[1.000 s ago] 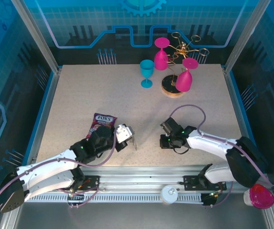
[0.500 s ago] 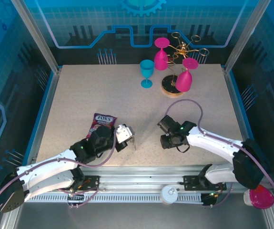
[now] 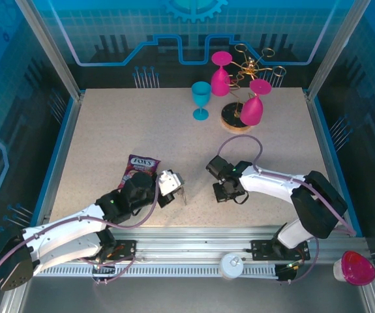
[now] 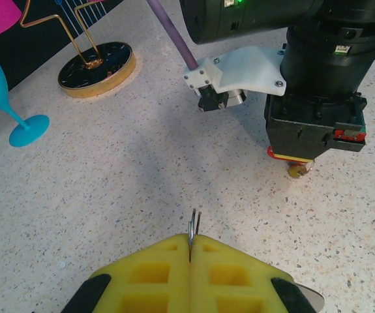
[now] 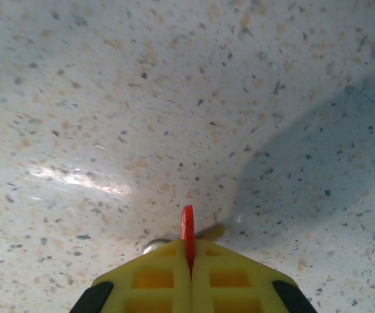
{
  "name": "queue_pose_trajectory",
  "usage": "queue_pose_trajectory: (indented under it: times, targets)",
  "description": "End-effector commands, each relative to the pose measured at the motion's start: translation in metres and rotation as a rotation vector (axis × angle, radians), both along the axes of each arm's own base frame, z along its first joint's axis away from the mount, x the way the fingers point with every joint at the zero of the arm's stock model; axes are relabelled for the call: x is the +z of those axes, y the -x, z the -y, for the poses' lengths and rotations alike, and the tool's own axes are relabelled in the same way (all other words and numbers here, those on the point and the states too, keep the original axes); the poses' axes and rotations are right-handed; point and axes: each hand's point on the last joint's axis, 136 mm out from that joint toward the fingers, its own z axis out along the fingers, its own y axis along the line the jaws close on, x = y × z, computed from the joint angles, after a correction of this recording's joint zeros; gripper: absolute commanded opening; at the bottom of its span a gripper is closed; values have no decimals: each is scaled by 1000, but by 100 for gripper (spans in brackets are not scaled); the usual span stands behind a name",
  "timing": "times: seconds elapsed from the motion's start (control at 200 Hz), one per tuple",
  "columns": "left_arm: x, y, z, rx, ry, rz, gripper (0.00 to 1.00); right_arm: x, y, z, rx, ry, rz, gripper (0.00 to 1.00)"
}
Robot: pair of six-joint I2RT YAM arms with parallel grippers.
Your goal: Put the keys on the keyring
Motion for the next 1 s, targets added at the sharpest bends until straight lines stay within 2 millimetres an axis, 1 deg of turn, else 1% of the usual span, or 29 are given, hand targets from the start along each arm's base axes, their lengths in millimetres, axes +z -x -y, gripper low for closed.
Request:
queue_pose_trajectory:
  times: [0.0,0.075,0.085,0.1,0.155,0.315,0.345,0.395,0.455,0.545,0.585,0.675,0.75,0.81,0.871,0.996]
  targets:
    - [10,3,4,-28,31,28,0,38,-10,-34,31,-167,70,0]
    - [9,3,4,-29,30,26,0,51,-11,-48,24,-274,88,0]
    - [9,3,4,-28,30,26,0,46,-8,-46,18,-272,76,0]
    - [9,3,4,-28,29,27,0,45,-7,-44,7,-278,73,0]
    - [9,2,5,-28,30,26,0,39,-7,-40,-38,-308,59,0]
    - [8,3,5,-31,28,23,0,7,-5,-18,-164,-333,-9,1]
    - [9,3,5,-31,28,24,0,3,-5,-13,-180,-323,-13,5]
    - [8,3,5,-29,27,24,0,-1,-3,-2,-203,-283,-16,20]
    - [9,3,5,-30,28,24,0,-2,-2,14,-215,-219,-6,29]
    - [9,3,5,-31,29,26,0,9,-4,34,-202,-128,44,46]
    - [9,3,5,-33,29,26,0,14,-4,38,-184,-107,61,50]
    - [10,3,6,-37,29,28,0,21,0,44,-136,-38,74,51]
    - [10,3,6,-37,28,28,0,24,5,50,-98,54,78,49]
    - [10,3,5,-35,27,27,0,29,7,48,-42,105,99,45]
    - [10,3,5,-34,27,27,0,28,11,44,7,139,94,42]
    - [11,3,4,-33,28,29,0,23,19,44,0,137,61,36]
